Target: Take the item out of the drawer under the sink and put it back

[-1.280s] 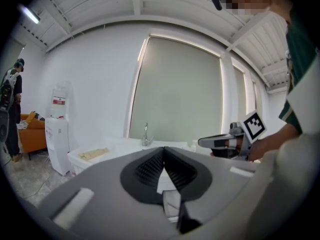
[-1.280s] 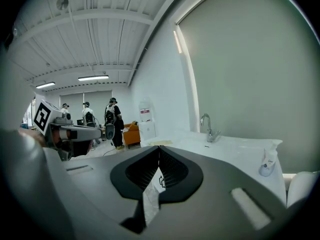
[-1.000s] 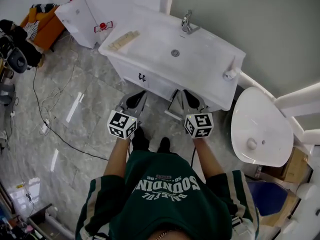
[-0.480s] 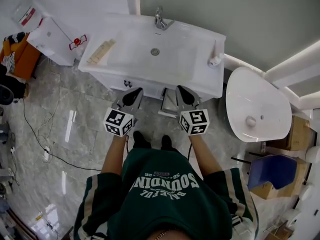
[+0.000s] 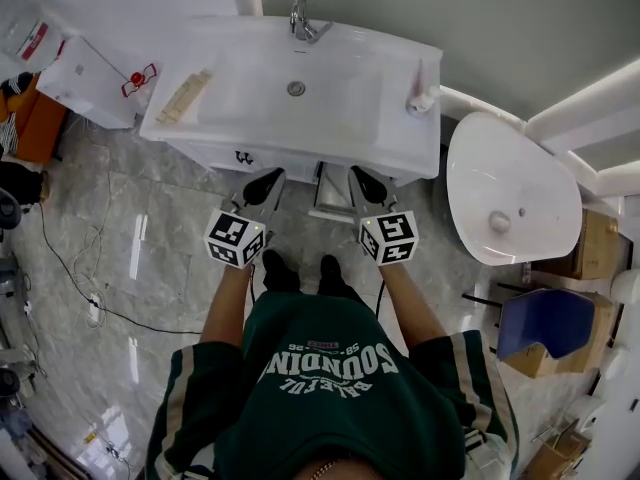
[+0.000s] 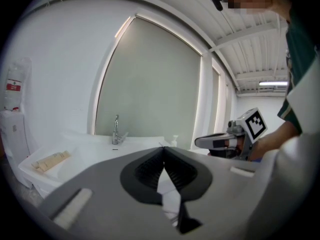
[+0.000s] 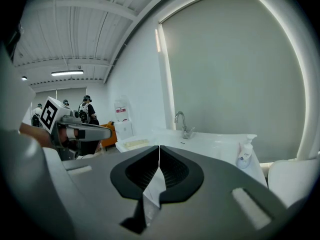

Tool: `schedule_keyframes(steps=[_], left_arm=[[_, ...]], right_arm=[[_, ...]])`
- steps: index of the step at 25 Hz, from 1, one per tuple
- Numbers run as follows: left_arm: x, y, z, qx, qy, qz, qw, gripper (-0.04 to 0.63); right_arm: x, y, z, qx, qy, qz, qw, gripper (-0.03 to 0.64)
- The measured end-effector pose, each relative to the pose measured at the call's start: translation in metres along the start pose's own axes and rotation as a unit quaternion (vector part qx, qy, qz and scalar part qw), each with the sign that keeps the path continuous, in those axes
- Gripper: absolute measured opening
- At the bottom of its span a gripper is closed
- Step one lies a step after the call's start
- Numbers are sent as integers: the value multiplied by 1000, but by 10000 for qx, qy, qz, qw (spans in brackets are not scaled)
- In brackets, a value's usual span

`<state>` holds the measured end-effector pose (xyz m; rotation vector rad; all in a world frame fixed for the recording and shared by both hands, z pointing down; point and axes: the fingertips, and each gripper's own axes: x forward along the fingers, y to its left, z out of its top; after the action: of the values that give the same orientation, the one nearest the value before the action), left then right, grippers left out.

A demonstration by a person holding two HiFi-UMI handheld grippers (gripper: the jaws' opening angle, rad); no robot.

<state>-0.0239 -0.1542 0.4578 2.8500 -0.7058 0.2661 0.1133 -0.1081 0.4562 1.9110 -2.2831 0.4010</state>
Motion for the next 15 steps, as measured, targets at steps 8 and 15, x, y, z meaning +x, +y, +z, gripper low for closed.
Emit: schedule_keyframes(steps=[8,15], left_arm=[[11,-21,-42,-263,337,-169,9989,51],[15,-32,-57,-364,451,-188,9981,51]], right_arm=[[-13,-9,-54,221,437,-70,9988,5],[-16,-19,-93,217,904,-37,9957,41]])
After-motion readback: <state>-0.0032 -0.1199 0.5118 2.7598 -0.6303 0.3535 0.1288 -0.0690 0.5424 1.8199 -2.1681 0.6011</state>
